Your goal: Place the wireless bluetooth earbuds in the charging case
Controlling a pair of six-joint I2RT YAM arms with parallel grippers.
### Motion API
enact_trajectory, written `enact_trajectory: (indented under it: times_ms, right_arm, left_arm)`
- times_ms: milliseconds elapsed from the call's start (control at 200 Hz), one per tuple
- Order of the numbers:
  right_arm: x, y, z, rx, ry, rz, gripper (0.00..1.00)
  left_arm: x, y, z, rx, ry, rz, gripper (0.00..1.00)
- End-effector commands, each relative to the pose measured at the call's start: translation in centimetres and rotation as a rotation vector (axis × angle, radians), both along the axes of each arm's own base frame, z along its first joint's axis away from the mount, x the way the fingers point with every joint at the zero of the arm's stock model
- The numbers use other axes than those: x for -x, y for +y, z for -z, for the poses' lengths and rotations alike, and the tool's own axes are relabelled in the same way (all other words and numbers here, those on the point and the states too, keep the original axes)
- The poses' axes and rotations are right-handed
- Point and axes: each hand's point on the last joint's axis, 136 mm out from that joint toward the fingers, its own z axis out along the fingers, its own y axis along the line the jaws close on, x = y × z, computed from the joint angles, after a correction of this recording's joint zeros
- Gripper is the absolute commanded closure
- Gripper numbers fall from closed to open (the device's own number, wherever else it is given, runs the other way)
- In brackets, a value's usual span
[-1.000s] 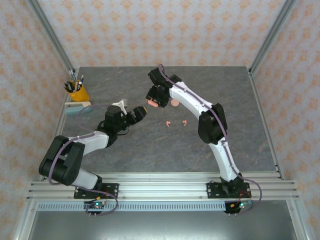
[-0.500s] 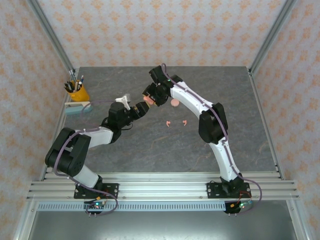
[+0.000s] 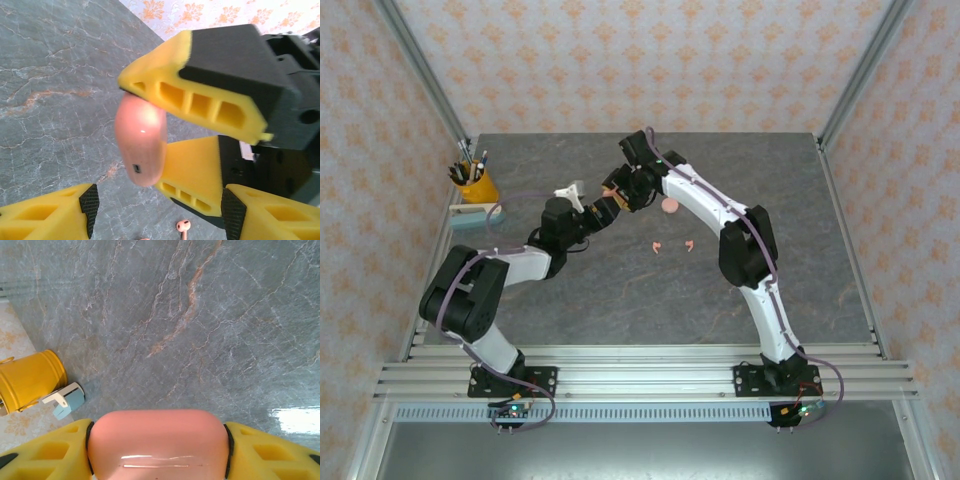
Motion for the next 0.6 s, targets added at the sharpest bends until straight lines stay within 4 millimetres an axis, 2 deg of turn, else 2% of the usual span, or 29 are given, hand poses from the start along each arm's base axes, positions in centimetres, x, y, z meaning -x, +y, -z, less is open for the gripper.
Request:
enact_trajectory:
  times_ms: [0, 305, 596]
  right_arm:
    - [0.0, 0.1, -3.2, -0.066, -0.036, 0.011, 0.43]
    - [0.2, 0.4, -3.1, -0.091, -0.024, 0.012, 0.44]
    - [0.4, 0.4, -3.0, -0.099, -0.018, 0.01, 0.44]
  left_arm:
    - [-1.3, -0.1, -1.9, 0.0, -0.081, -0.02, 0.33]
    - [-2.2, -0.3, -2.6, -0.008, -0.101, -0.022, 0.37]
    - [-2.9, -0.6, -2.7, -0.007, -0.106, -0.019, 0.44]
